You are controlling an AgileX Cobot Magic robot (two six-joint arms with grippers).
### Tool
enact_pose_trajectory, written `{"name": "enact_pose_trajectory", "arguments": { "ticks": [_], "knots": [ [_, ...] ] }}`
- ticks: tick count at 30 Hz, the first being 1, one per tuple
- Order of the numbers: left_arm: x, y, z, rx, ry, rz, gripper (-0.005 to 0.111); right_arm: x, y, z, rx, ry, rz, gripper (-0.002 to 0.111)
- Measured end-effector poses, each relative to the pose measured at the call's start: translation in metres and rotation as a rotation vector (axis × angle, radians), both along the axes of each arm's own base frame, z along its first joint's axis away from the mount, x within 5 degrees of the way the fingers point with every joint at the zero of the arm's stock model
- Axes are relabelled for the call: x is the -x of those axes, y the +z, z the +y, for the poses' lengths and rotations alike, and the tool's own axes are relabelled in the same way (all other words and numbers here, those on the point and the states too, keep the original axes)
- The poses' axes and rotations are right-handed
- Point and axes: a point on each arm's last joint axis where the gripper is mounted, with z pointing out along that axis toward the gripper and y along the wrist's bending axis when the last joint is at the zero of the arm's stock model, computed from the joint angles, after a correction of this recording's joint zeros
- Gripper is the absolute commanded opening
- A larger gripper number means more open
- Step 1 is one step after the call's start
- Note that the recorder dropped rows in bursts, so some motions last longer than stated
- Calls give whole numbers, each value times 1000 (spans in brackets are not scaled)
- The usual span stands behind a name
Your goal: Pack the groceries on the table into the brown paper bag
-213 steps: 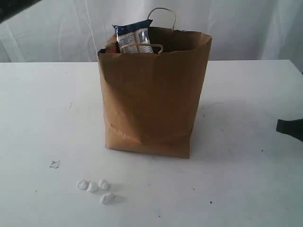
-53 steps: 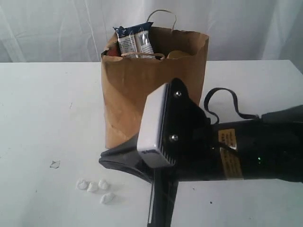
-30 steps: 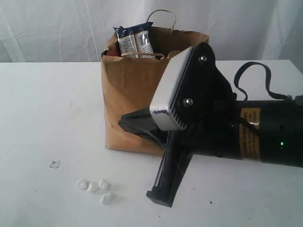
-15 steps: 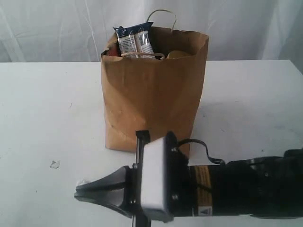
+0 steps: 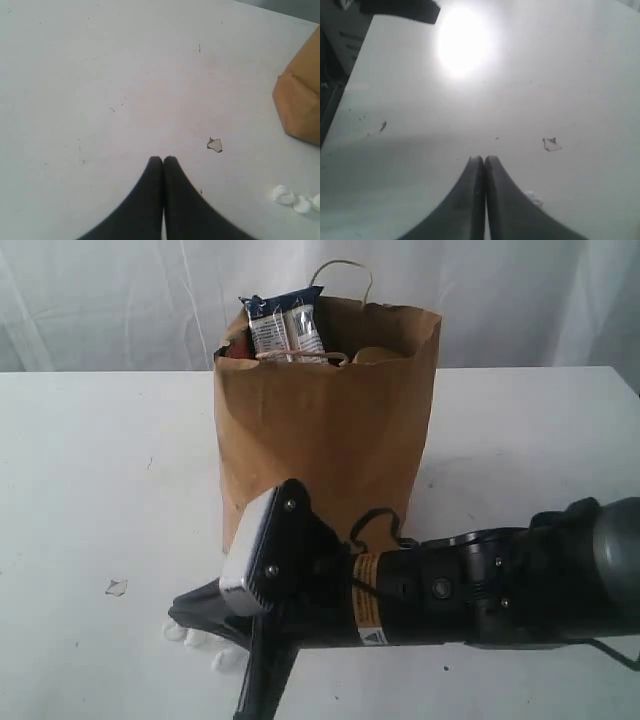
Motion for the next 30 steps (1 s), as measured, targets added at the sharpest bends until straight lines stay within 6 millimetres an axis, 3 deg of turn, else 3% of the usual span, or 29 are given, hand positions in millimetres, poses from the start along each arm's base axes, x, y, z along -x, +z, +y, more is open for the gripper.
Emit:
{"name": "enact_pose_trajectory", "arguments": {
  "ticks": [4, 9, 18, 22, 25, 28, 30],
  "knots": [
    [0, 0, 0, 0, 0, 0, 0, 2, 7, 0, 108, -54, 132, 0],
    [0, 0, 0, 0, 0, 0, 0, -4, 32, -8, 231, -199, 187, 0],
    [0, 0, 0, 0, 0, 0, 0, 5, 43, 3, 117, -113, 378, 0],
    [0, 0, 0, 0, 0, 0, 0, -5, 55, 7, -45, -166, 258, 0],
    [0, 0, 0, 0, 0, 0, 0, -15, 59, 7, -76, -279, 41, 0],
    [0, 0, 0, 0, 0, 0, 0, -18, 50, 5, 107, -368, -153, 0],
    [0, 0, 0, 0, 0, 0, 0, -11, 37, 3, 325, -334, -183, 0]
  ]
}}
